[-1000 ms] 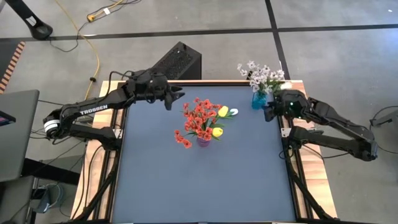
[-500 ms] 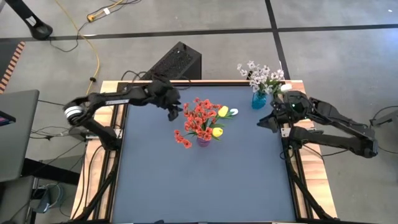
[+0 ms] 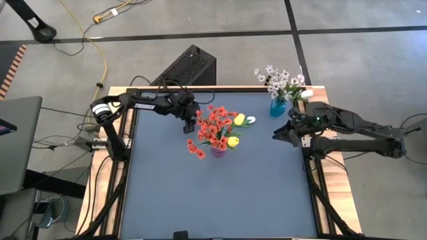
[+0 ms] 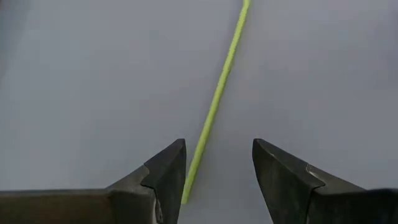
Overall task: Sort flowers into vase by color
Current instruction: Put the white flower into the blue vase
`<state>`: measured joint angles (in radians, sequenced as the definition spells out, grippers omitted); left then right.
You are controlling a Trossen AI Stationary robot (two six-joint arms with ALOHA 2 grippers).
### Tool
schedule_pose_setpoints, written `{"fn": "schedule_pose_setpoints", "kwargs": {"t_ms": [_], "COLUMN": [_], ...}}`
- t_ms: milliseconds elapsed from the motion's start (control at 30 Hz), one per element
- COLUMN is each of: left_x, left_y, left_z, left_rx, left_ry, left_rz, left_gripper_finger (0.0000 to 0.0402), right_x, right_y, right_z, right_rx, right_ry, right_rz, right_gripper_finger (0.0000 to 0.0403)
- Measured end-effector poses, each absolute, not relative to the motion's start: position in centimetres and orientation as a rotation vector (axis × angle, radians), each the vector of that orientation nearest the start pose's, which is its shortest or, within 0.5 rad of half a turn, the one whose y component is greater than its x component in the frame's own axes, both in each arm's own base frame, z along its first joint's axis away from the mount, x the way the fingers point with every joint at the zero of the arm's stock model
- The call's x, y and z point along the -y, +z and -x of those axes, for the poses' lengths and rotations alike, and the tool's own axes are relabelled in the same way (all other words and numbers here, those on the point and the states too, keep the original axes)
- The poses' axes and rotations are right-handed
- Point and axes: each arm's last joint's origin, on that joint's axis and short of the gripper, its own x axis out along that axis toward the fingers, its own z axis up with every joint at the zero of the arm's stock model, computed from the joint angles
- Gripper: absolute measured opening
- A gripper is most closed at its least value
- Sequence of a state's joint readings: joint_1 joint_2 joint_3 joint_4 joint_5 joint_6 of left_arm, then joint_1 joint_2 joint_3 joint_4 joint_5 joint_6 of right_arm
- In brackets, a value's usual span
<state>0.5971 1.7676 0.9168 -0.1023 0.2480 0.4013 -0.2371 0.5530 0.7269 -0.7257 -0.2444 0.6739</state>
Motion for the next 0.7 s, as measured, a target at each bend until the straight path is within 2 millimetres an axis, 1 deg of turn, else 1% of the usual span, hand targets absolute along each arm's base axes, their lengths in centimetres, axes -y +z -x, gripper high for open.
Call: {"fn": "schedule_pose_setpoints", "kwargs": {"t_ms": [167,333,433,500,533,667,700], "left_x": [-18.7,-18.8,-18.7,-18.7,-18.6,-18.4,-18.3], "left_y": [13.1,12.1,12.4,12.5,12.6,12.8,12.8], "left_z": [-28.5,-28.7,-29.0,-29.0,-29.1,-29.2,-29.2], "left_rx": [-0.977,-1.032,-1.072,-1.073,-1.077,-1.104,-1.113], "left_ry": [0.196,0.132,0.113,0.097,0.098,0.093,0.09], "left_rz": [-0.042,-0.021,-0.015,-0.002,-0.003,0.002,0.005], "left_gripper_finger": [0.0174,0.0174,0.0164,0.0142,0.0125,0.0034,0.0018], "right_x": [1.3,0.7,0.4,0.2,0.2,0.0,0.0], "right_y": [30.0,30.9,31.3,31.4,31.4,31.1,31.1], "right_z": [-11.7,-13.1,-14.0,-14.4,-14.5,-14.7,-14.7], "right_rx": [-0.462,-0.381,-0.342,-0.329,-0.327,-0.349,-0.354], "right_ry": [-0.098,0.002,0.049,0.06,0.061,0.066,0.066], "right_rz": [-0.751,-0.704,-0.663,-0.624,-0.609,-0.601,-0.599], "right_gripper_finger": [0.0233,0.0221,0.0214,0.021,0.0208,0.0199,0.0196]}}
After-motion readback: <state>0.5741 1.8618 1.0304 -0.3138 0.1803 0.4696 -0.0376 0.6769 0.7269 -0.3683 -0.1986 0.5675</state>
